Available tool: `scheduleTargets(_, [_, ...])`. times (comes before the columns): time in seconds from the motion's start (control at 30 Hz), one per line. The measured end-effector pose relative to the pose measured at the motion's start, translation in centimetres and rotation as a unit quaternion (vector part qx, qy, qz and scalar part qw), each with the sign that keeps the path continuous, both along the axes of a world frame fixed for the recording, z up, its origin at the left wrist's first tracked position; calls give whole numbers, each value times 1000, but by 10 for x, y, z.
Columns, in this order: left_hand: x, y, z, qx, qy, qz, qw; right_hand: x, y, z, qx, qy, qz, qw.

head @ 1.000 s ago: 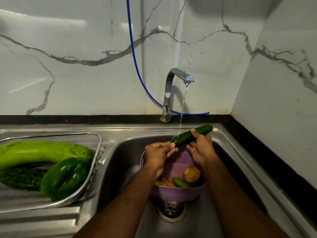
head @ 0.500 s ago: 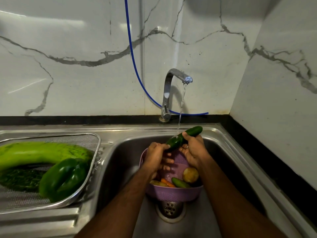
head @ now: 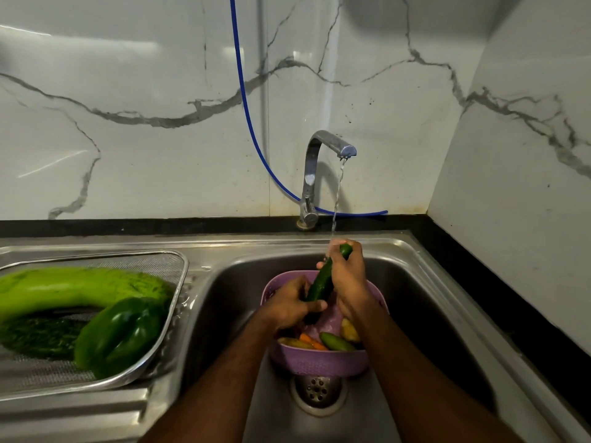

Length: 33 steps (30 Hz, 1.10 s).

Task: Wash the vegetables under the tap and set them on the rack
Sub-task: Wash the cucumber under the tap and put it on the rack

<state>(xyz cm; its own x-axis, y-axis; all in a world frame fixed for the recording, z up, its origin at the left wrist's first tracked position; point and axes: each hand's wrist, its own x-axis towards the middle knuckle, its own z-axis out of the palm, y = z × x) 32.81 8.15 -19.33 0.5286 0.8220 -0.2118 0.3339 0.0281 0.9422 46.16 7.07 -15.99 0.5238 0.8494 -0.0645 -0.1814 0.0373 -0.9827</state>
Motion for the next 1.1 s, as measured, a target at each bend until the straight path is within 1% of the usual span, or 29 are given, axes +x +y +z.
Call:
scheduleTargets(0.07, [-3,0,-2,-41,-31,-25,998,-1,-1,4,8,-50,4,999])
scheduleTargets(0.1, [-6,-1,-1,-75,-59,-42,995,-1,-1,6,13,-46,14,999])
scheduleTargets(0.17, [-8,-3,2,-148,-109,-65,981,3,-3,11,32,13,40,999])
scheduleTargets(0.23, [-8,-6,8,-221,-158,-51,961,10,-8,14,61,94,70,991])
scheduleTargets(0.3, [-9,-4,11,-270,-204,-36,941,14,-12,14,86,143,104,980])
scheduleTargets(0.43, [-12,0,11,-283,-240,-49,927,16,-14,14,83,169,155,970])
scheduleTargets(0.53, [-11,0,6,-287,-224,-59,929,17,-14,14,58,162,169,971])
scheduleTargets(0.6, [-10,-2,2,-287,-212,-78,931,15,-14,15,37,134,169,976])
scheduleTargets(0.67, [-8,-4,0,-275,-202,-79,937,9,-11,17,14,98,143,985])
scheduleTargets(0.83, [-2,1,-6,-218,-158,-20,963,4,3,16,10,32,69,997])
scheduleTargets(0.9, [2,0,-6,-188,-163,16,969,7,2,16,-1,12,50,999])
scheduleTargets(0.93, [5,0,-5,-151,-167,44,973,10,0,16,-17,-5,42,999])
scheduleTargets(1.0, [11,6,-2,-21,-150,129,980,19,-4,12,-65,-32,42,997])
scheduleTargets(1.03, [14,11,-1,45,-129,178,974,23,-7,9,-88,-17,39,995])
scheduleTargets(1.07, [16,14,3,92,-115,222,964,28,-9,6,-102,19,33,994])
scheduleTargets(1.1, [19,17,9,119,-111,252,954,32,-11,4,-105,79,22,991])
